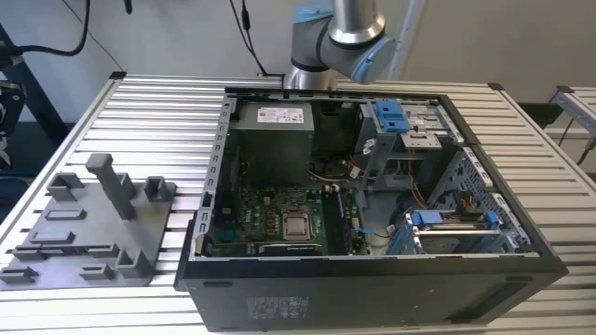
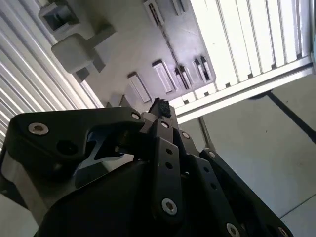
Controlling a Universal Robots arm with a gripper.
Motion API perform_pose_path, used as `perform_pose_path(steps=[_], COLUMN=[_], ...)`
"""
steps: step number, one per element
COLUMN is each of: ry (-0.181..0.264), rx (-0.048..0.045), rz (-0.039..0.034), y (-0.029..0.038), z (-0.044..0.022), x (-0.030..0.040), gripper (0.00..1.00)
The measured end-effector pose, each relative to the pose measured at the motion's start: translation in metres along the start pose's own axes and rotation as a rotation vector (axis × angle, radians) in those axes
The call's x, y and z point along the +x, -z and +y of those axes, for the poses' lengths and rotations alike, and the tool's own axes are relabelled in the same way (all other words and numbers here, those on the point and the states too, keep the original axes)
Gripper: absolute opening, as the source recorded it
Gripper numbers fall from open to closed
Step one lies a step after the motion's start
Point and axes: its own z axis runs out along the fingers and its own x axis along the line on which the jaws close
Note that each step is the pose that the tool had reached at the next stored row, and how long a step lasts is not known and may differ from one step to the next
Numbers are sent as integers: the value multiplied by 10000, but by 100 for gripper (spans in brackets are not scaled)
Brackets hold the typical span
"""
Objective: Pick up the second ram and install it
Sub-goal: 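Pick up the second ram and move it above second insertion slot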
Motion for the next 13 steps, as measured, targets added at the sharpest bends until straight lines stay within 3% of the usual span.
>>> perform_pose_path(steps=[13], ry=[1518], rx=[65], rz=[-41], y=[-17], z=[0], x=[1], gripper=[11])
